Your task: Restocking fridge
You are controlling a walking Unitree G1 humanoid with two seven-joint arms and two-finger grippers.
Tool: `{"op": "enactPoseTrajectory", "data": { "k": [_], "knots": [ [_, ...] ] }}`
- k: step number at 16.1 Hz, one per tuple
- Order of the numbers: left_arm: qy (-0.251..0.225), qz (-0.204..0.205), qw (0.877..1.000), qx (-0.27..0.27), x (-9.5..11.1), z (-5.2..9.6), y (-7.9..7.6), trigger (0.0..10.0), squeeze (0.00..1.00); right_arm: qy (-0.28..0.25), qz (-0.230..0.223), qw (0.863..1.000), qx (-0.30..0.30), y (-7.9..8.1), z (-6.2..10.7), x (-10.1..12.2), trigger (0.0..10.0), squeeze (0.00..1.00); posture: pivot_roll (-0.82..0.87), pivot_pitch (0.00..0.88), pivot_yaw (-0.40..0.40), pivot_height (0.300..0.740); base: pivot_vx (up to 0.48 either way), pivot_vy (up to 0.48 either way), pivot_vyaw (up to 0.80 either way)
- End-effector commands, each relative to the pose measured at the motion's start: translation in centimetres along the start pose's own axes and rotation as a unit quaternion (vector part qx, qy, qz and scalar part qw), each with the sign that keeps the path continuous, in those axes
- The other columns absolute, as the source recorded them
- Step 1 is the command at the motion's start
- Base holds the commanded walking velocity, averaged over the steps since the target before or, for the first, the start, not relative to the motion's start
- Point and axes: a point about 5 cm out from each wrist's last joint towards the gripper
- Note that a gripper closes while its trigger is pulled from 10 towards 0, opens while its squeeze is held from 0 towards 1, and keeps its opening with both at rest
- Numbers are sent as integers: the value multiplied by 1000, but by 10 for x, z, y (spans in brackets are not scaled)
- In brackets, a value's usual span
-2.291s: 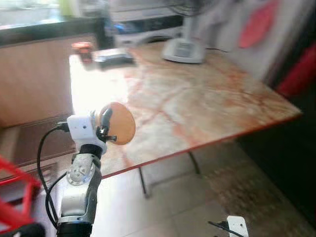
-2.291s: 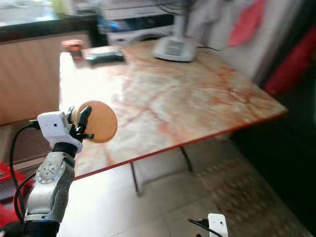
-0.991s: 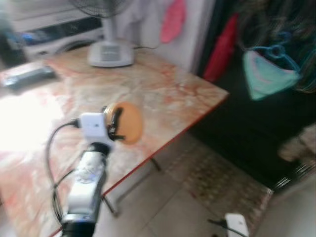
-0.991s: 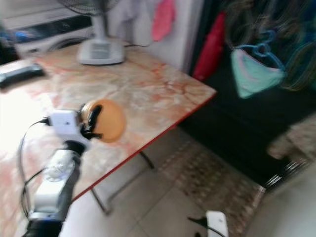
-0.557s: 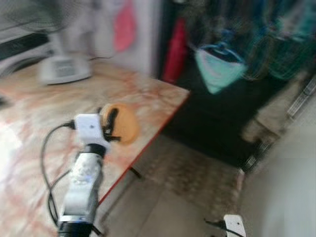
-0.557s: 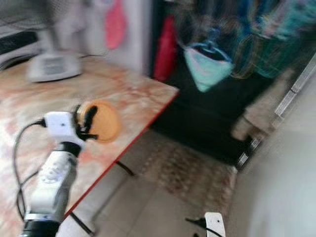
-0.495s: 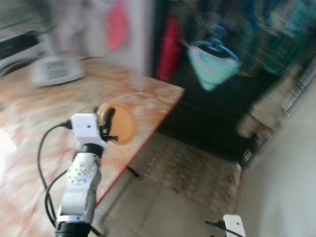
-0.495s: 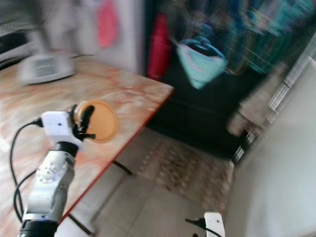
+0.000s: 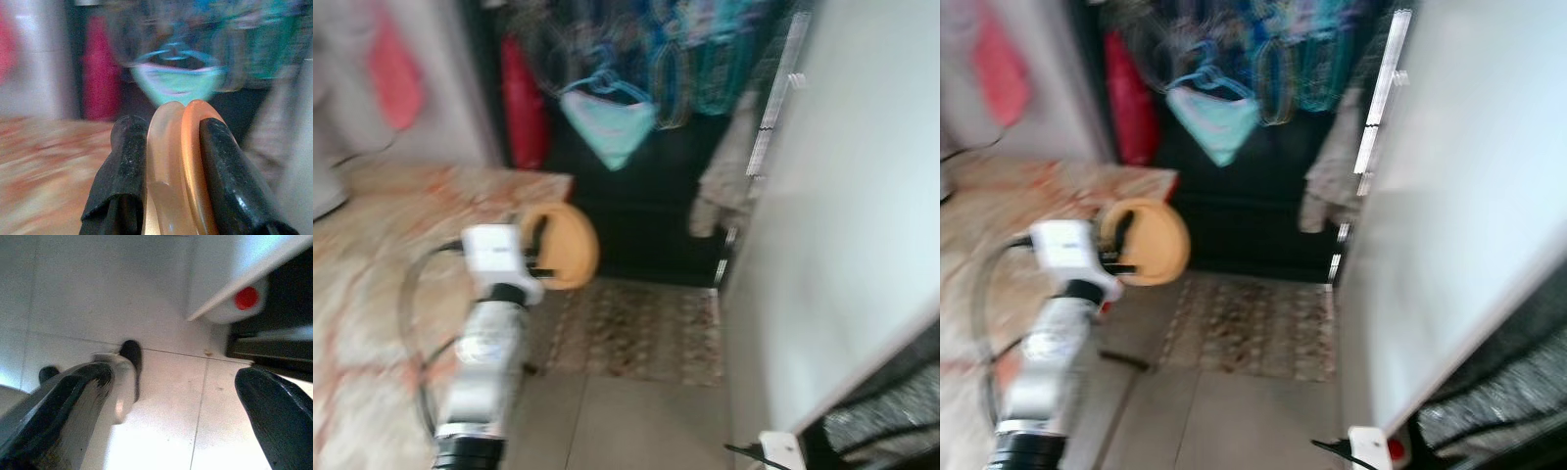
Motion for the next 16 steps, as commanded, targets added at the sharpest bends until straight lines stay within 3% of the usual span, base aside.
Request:
{"op": "enactPoseTrajectory", "data": {
  "k": [1,16],
  "knots": [
    [-13,-12,1000,3,7,-2,5,10000,0,-9,2,1000,4,4,-1,5,10000,0,20,0,29,740,0,0,-788],
    [-7,2,999,38,2,-3,19,10000,0,-10,9,1000,13,5,-1,6,10000,0,18,0,30,740,0,0,-788]
  ]
}}
Point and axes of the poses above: a point about 5 cm out from each wrist's last joint towards the gripper, its own z axis pointing back from the gripper into the wrist, its own x axis along the axis of the wrist's last joint, y = z × x, and after that the axes turned 15 degrees about z, right-handed
